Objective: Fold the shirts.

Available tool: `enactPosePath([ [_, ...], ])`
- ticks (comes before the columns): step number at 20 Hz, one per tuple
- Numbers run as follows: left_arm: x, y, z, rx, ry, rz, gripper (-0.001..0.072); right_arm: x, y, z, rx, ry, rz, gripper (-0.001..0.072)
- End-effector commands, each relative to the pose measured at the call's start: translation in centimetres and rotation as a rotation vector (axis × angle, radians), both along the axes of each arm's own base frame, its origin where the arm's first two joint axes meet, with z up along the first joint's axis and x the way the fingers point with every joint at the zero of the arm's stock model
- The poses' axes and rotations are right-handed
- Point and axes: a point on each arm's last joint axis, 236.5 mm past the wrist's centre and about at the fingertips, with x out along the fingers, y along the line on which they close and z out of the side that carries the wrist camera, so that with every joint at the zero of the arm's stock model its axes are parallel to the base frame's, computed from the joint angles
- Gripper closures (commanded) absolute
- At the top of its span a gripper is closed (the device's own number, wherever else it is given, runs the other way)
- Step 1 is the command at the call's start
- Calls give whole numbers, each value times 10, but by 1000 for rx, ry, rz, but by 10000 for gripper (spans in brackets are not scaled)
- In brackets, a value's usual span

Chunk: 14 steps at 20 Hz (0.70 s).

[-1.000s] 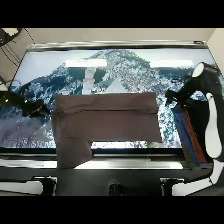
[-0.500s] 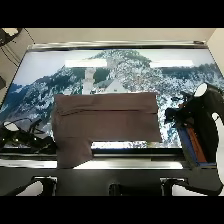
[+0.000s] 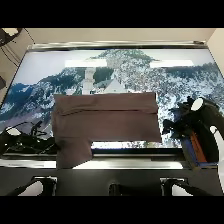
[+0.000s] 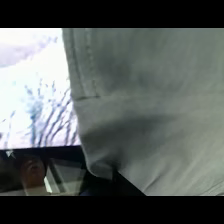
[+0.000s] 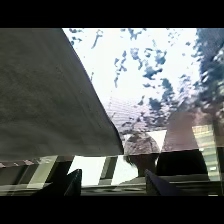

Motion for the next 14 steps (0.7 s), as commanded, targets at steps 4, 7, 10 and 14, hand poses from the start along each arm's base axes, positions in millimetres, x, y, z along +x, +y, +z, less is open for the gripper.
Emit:
enactPosePath([
  [4, 4, 1, -1, 8, -19, 10, 683, -7, 21, -35, 73, -1, -72, 211],
  [7, 5, 1, -1, 8, -19, 10, 683, 2, 25, -47, 95, -15, -106, 275],
  [10, 4, 1, -1, 7, -24, 1, 682, 15, 22, -51, 79, -61, -135, 453],
  [14, 12, 5, 4, 14, -60, -25, 684, 15, 25, -46, 97, -67, -113, 660],
])
